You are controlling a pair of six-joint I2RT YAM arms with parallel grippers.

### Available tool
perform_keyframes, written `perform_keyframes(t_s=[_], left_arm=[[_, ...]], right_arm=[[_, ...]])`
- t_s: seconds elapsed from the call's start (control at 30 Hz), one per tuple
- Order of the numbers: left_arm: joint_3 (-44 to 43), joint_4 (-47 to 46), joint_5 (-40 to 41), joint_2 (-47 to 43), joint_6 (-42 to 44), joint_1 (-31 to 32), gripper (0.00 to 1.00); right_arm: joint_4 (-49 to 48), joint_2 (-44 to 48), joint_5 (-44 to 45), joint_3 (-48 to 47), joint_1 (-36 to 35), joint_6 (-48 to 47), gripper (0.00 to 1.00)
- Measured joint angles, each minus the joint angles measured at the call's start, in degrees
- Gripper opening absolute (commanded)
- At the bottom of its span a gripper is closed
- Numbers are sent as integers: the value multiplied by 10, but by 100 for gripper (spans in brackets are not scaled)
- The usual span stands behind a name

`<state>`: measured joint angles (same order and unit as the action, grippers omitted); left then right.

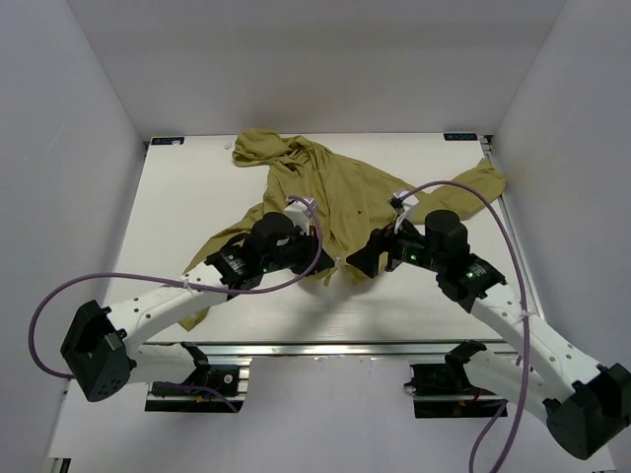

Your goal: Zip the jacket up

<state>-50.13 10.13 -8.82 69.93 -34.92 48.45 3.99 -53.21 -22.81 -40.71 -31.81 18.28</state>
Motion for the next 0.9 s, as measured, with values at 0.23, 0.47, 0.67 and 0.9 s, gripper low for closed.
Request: perform_keyframes(t_s=[0.23, 0.47, 0.67, 0.9], left_arm=[[-37, 24, -19, 37, -7, -20, 0], [-45, 42, -38, 50, -12, -38, 0], [-49, 45, -48, 50, -15, -38, 0], [-49, 49, -57, 50, -16, -38, 0]], right_arm=[[45, 45, 125, -13, -164, -216, 89], [8, 82, 289, 65, -286, -371, 89], [-84, 41, 410, 120, -390, -444, 89], [-236, 7, 482, 179, -425, -517, 89]])
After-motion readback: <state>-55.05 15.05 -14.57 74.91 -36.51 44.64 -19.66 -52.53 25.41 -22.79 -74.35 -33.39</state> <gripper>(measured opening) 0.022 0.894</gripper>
